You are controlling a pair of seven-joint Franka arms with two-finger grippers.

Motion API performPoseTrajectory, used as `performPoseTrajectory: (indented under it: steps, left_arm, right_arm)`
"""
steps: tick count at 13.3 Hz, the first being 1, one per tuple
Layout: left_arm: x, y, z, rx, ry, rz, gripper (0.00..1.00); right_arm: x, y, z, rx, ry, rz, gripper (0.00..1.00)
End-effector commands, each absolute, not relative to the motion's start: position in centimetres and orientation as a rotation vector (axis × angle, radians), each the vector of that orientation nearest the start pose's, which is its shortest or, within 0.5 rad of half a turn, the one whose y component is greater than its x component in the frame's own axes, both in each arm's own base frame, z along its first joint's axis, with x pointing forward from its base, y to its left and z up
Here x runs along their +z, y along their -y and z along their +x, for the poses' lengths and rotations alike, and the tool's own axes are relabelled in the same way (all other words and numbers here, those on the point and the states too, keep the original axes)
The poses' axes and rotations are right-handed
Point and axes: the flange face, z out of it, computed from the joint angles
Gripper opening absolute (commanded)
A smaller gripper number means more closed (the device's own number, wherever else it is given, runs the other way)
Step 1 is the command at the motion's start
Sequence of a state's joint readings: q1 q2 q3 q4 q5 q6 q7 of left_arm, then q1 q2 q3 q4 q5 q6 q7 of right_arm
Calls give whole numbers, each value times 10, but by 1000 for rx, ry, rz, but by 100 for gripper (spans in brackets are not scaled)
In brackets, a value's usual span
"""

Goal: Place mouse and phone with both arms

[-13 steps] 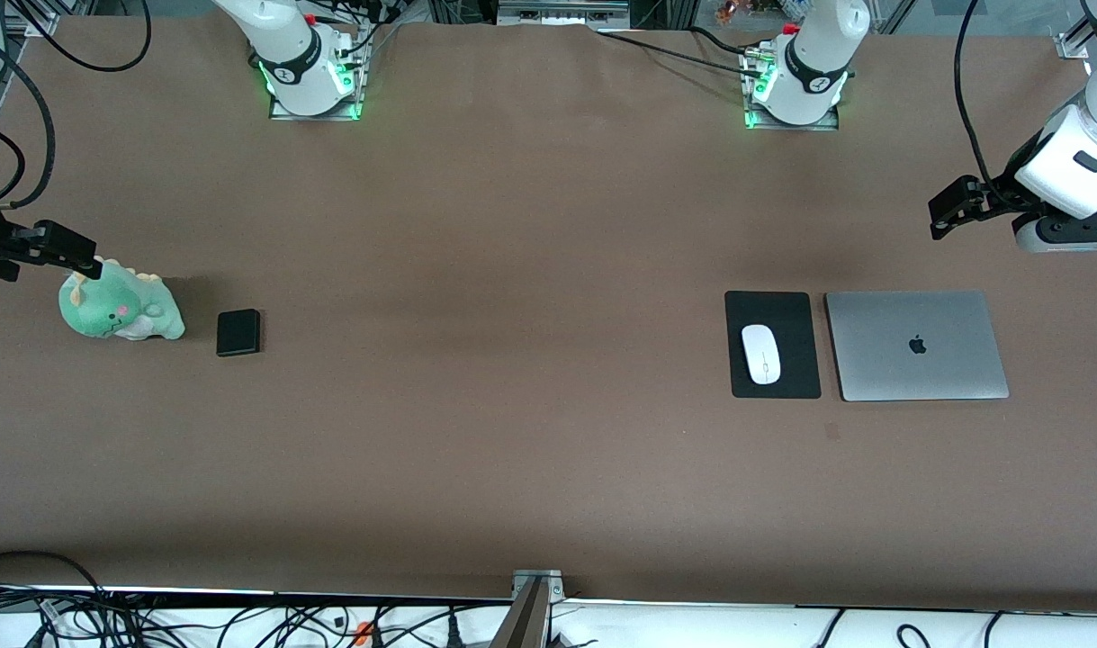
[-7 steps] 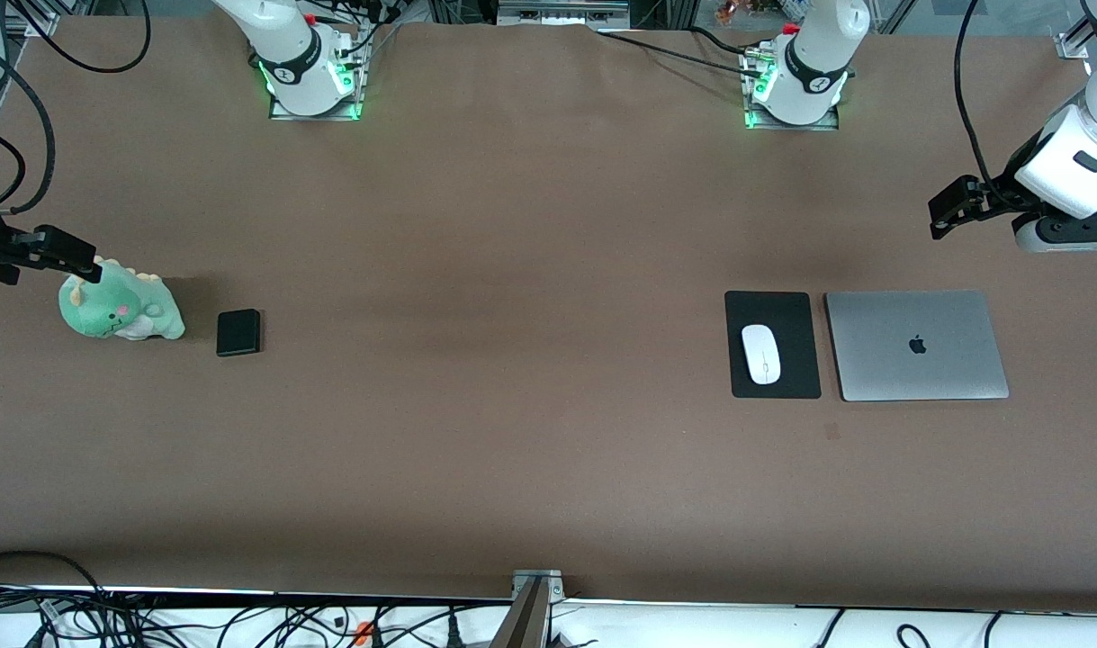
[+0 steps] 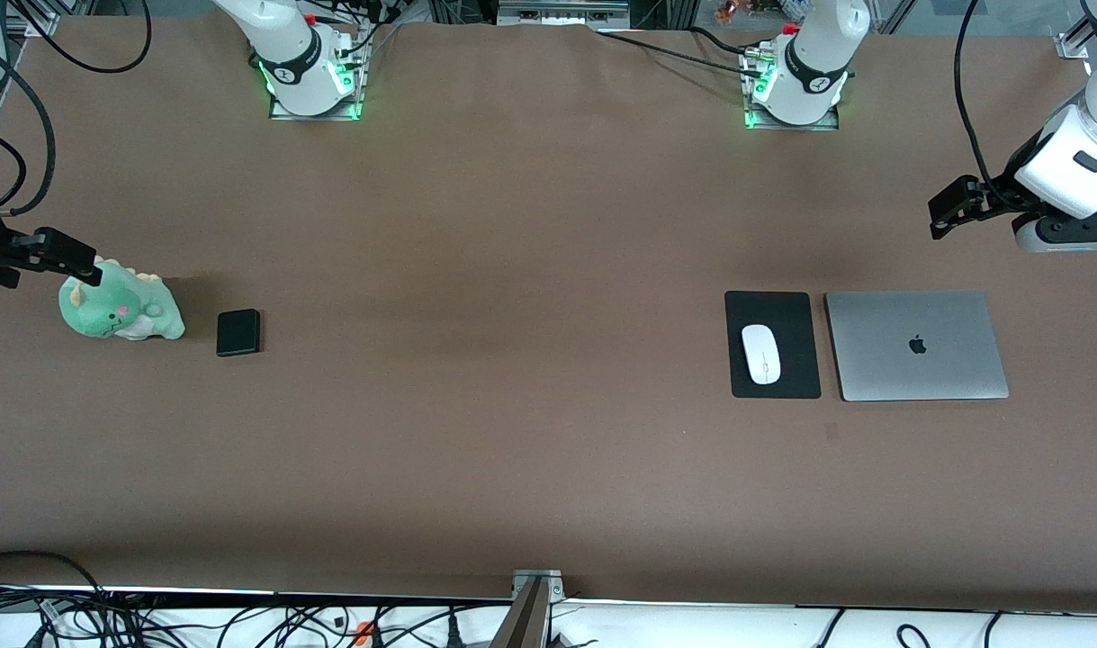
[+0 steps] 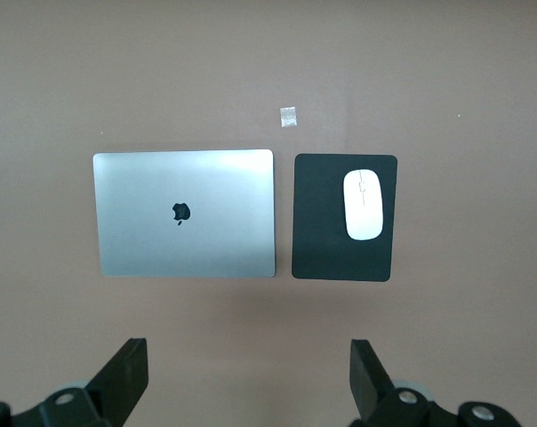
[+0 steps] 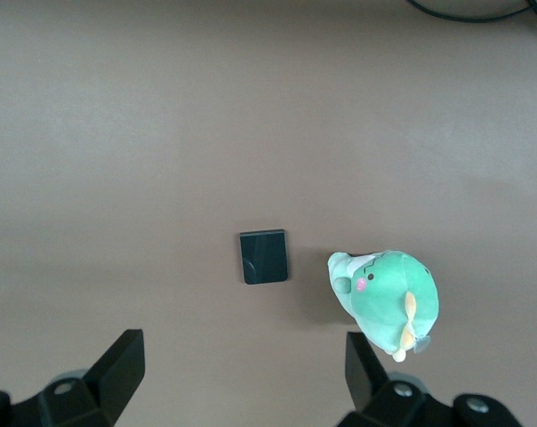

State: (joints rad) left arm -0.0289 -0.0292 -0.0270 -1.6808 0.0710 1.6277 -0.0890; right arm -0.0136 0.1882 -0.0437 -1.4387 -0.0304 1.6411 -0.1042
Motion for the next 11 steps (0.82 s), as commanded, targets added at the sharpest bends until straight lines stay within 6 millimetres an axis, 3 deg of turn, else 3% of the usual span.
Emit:
performPoseTrajectory:
  steps: [1,11]
  left_arm:
    - [598,25,542,34,29,-3096,100]
    - [598,25,542,34,29,-3096,100]
  right_arm:
    - [591,34,611,-29,73,-3166,100]
    - [607,28,591,53,65,-3157,100]
